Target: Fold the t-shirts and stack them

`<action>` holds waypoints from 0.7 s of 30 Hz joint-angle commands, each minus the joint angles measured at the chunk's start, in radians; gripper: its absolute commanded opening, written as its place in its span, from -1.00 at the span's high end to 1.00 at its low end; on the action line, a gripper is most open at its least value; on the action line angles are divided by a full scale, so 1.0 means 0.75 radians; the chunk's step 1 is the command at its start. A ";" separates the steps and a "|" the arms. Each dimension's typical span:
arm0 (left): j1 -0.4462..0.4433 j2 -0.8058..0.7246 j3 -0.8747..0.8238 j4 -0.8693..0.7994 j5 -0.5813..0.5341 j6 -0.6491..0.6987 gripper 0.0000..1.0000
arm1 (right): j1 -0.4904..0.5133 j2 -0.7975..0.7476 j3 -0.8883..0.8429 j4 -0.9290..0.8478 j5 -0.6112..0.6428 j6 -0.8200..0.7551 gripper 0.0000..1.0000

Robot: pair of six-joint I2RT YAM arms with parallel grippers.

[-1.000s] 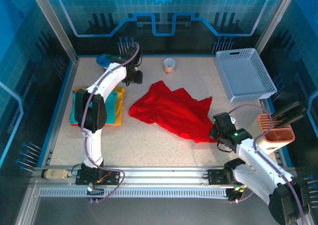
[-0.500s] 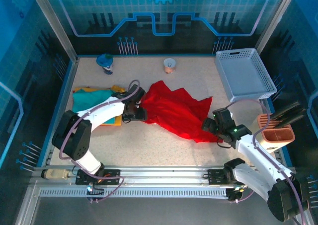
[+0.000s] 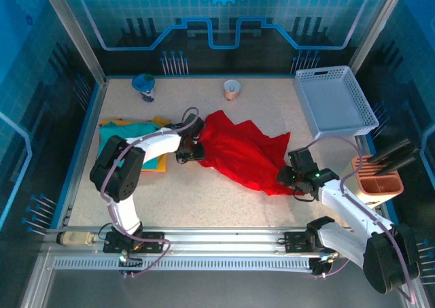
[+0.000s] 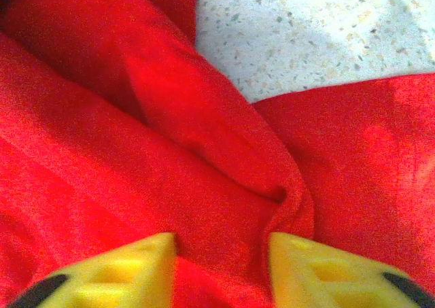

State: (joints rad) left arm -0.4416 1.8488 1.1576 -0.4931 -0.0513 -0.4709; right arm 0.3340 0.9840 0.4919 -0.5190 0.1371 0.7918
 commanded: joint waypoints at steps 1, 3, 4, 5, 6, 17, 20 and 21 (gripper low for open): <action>0.049 0.042 0.095 -0.049 0.003 0.056 0.79 | -0.041 -0.015 -0.004 0.005 -0.034 0.016 0.58; 0.072 0.042 0.147 -0.096 -0.013 0.089 1.00 | -0.055 -0.042 0.015 -0.027 -0.022 0.005 0.82; 0.084 0.034 0.173 -0.121 -0.027 0.104 1.00 | -0.056 -0.062 0.027 -0.047 -0.008 0.001 0.91; 0.095 0.030 0.201 -0.144 -0.045 0.126 1.00 | -0.060 -0.083 0.039 -0.067 0.006 -0.004 1.00; 0.105 0.027 0.227 -0.166 -0.055 0.145 1.00 | -0.064 -0.102 0.047 -0.084 0.019 -0.007 1.00; 0.212 0.187 0.663 -0.363 -0.089 0.295 1.00 | -0.038 -0.127 0.090 -0.052 -0.172 0.068 1.00; 0.216 0.308 0.841 -0.444 -0.076 0.301 0.66 | 0.081 -0.069 0.107 0.002 -0.183 0.127 1.00; 0.216 0.331 0.874 -0.461 -0.062 0.295 0.49 | 0.124 -0.049 0.125 0.007 -0.162 0.137 1.00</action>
State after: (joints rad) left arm -0.2977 2.0403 1.7401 -0.7525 -0.0788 -0.2790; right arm 0.3599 0.9184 0.5419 -0.5320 0.0372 0.8429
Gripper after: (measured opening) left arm 0.212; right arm 0.060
